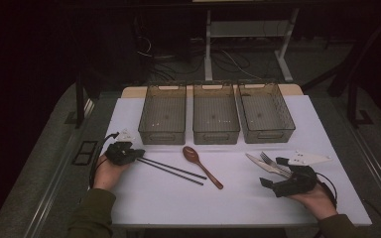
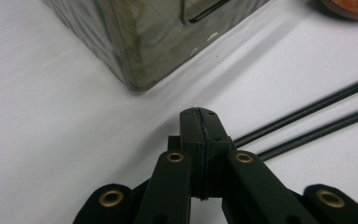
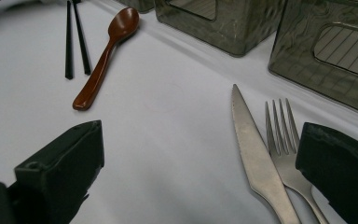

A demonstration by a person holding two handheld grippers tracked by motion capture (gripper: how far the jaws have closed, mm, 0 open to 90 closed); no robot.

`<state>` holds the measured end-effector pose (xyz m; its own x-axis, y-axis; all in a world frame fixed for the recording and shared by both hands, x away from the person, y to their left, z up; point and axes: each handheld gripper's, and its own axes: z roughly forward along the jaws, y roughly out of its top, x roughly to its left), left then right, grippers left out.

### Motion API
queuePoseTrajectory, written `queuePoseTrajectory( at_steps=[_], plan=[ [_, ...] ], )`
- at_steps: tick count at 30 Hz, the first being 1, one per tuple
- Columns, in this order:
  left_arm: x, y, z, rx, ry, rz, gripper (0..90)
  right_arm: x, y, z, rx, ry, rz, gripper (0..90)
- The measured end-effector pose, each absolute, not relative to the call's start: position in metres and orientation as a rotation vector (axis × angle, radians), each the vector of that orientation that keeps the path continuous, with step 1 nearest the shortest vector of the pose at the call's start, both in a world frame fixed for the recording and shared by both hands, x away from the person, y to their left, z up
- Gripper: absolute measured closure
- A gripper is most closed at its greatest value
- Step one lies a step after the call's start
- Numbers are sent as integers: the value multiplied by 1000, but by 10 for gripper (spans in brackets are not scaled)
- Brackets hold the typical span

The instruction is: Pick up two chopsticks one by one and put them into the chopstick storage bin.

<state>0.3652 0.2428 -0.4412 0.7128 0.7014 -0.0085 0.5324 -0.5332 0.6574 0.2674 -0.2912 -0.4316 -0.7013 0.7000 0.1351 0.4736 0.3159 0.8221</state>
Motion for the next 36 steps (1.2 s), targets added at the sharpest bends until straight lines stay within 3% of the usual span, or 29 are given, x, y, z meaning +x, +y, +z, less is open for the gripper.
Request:
queuePoseTrajectory(
  at_steps=[36],
  plan=[
    [337,252,-436,2333,915,301,887,267,-292,-431,1072,2335,1326,6]
  ],
)
